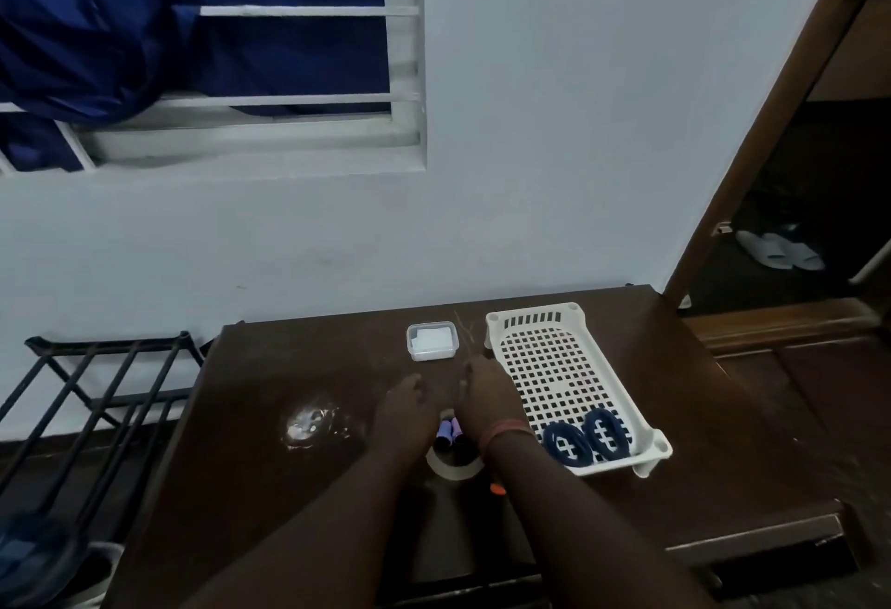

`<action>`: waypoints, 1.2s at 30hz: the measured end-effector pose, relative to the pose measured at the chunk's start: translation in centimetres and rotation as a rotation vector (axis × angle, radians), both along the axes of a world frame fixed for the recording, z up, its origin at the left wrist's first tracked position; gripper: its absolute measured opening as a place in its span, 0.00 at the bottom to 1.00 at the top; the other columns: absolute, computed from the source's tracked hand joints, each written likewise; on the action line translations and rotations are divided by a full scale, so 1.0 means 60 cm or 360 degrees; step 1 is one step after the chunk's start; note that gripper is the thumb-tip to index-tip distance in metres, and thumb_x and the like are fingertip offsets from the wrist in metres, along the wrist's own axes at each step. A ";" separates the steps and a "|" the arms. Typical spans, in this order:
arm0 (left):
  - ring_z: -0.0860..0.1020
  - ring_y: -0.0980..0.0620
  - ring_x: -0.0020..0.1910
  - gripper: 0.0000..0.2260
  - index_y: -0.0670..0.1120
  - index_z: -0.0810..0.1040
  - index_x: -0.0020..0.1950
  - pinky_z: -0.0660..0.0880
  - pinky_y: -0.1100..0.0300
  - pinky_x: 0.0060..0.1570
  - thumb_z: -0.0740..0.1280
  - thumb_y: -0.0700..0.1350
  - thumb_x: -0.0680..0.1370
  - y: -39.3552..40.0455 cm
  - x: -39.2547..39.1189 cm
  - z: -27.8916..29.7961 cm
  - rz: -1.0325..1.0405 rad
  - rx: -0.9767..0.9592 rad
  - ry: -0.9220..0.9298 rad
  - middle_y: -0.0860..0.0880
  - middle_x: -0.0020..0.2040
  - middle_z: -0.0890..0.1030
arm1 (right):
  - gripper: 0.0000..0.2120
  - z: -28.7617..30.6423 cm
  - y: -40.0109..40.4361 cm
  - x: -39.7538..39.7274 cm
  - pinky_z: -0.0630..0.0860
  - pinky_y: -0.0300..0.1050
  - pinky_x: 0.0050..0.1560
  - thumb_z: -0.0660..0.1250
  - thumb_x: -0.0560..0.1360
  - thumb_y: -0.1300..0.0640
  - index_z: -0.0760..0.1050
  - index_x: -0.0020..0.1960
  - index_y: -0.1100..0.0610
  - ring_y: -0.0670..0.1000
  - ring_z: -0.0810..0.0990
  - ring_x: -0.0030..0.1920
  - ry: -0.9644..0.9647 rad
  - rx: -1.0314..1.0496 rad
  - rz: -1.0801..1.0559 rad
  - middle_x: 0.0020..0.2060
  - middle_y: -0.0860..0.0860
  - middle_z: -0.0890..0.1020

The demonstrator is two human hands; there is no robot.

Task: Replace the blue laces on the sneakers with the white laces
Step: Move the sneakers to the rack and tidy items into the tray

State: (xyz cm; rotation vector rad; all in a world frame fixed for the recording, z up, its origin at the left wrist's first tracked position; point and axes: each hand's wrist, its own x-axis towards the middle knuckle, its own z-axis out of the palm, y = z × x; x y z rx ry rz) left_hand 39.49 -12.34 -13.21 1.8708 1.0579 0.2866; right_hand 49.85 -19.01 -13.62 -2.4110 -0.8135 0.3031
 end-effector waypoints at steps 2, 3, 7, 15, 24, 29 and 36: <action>0.79 0.53 0.53 0.06 0.55 0.77 0.54 0.73 0.57 0.53 0.66 0.49 0.78 0.024 0.015 0.007 -0.0040 -0.0039 -0.0050 0.55 0.53 0.81 | 0.13 -0.007 0.028 0.017 0.77 0.46 0.55 0.61 0.73 0.59 0.76 0.56 0.57 0.54 0.79 0.54 0.0032 0.0030 0.0031 0.53 0.54 0.80; 0.80 0.52 0.53 0.08 0.54 0.78 0.55 0.76 0.54 0.55 0.65 0.49 0.77 0.041 0.025 0.005 -0.0059 -0.0053 -0.0041 0.53 0.54 0.82 | 0.18 -0.010 0.044 0.026 0.76 0.46 0.58 0.60 0.72 0.57 0.76 0.60 0.57 0.53 0.79 0.57 0.0063 0.0059 0.0061 0.56 0.53 0.80; 0.77 0.52 0.58 0.16 0.44 0.76 0.62 0.74 0.51 0.62 0.66 0.48 0.76 0.096 0.063 0.001 -0.0051 -0.0171 -0.0016 0.51 0.60 0.79 | 0.27 -0.007 0.087 0.053 0.73 0.40 0.59 0.62 0.67 0.52 0.74 0.65 0.57 0.52 0.78 0.61 0.0364 0.0146 0.0102 0.60 0.52 0.79; 0.79 0.50 0.51 0.15 0.46 0.78 0.59 0.78 0.52 0.53 0.62 0.43 0.73 0.136 0.108 -0.037 0.0043 -0.0270 -0.0022 0.46 0.55 0.82 | 0.18 -0.047 0.118 0.092 0.70 0.41 0.59 0.62 0.77 0.59 0.73 0.67 0.58 0.54 0.77 0.62 0.0362 0.0155 -0.0040 0.62 0.55 0.78; 0.80 0.50 0.53 0.15 0.46 0.83 0.58 0.77 0.53 0.54 0.61 0.46 0.77 0.072 0.147 0.004 0.0341 0.0290 -0.0477 0.48 0.54 0.84 | 0.08 0.000 0.057 0.130 0.71 0.41 0.50 0.60 0.78 0.60 0.77 0.51 0.57 0.48 0.74 0.48 0.0021 0.0723 -0.0451 0.50 0.52 0.76; 0.80 0.52 0.54 0.13 0.43 0.83 0.58 0.74 0.62 0.53 0.63 0.40 0.77 0.002 0.206 0.020 0.0179 0.0163 -0.0543 0.47 0.54 0.84 | 0.10 -0.002 -0.008 0.195 0.72 0.41 0.49 0.59 0.75 0.63 0.78 0.48 0.55 0.53 0.79 0.49 0.0040 0.0709 -0.0699 0.48 0.53 0.81; 0.76 0.58 0.45 0.13 0.57 0.77 0.42 0.66 0.77 0.39 0.62 0.39 0.78 -0.038 0.247 0.006 -0.0013 0.0077 -0.0289 0.59 0.43 0.77 | 0.10 -0.017 -0.047 0.231 0.74 0.43 0.45 0.60 0.76 0.63 0.79 0.48 0.58 0.53 0.79 0.46 0.0165 0.0537 -0.0804 0.48 0.53 0.81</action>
